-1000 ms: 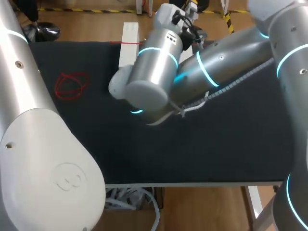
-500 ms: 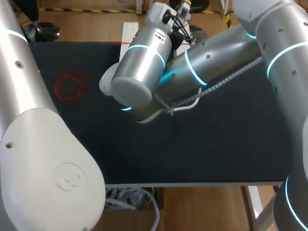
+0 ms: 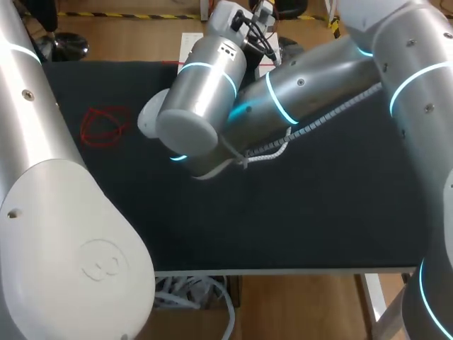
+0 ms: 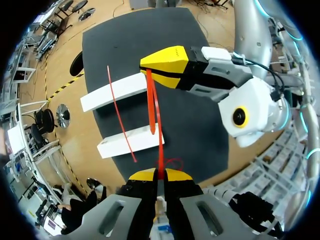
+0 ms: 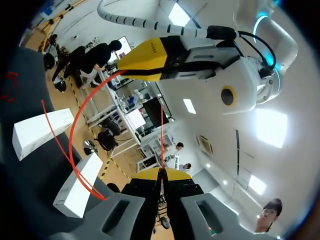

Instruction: Grab the tape and strap the tape.

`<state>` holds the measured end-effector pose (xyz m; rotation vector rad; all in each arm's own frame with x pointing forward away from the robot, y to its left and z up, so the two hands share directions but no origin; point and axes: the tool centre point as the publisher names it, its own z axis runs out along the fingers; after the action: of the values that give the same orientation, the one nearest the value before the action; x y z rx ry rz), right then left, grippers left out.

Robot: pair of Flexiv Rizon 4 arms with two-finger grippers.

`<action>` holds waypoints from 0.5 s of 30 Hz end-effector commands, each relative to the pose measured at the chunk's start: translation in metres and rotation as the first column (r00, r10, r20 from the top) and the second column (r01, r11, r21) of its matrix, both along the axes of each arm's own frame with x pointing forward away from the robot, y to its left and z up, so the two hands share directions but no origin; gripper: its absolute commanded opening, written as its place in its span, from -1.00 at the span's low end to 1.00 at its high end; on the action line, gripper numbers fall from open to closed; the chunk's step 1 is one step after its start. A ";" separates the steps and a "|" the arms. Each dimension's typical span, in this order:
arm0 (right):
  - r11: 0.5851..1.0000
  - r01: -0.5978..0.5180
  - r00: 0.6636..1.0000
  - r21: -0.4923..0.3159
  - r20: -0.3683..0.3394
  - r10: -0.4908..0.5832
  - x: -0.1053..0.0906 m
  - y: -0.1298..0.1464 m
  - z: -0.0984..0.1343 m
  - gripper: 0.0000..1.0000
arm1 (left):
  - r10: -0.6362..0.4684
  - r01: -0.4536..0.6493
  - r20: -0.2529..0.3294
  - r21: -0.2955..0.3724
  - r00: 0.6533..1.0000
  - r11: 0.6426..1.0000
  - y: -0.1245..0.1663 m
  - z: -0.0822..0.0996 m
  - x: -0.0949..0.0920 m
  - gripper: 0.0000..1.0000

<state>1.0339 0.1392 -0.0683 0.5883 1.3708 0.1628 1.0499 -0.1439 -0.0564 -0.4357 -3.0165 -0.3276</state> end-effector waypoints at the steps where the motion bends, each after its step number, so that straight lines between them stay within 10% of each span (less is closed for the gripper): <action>1: 1.000 0.002 1.000 -0.011 -0.008 -0.003 0.001 0.007 0.002 -1.00 | 0.002 -0.002 -0.003 0.006 1.000 1.000 -0.001 0.002 0.001 -1.00; 15: 0.999 -0.001 0.999 -0.044 -0.033 -0.001 0.002 0.023 0.000 -1.00 | 0.002 -0.002 -0.003 0.006 1.000 1.000 -0.001 0.002 0.001 -1.00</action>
<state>1.0352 0.1579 -0.0701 0.5504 1.4018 0.1335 1.0500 -0.1437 -0.0565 -0.4358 -3.0167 -0.3270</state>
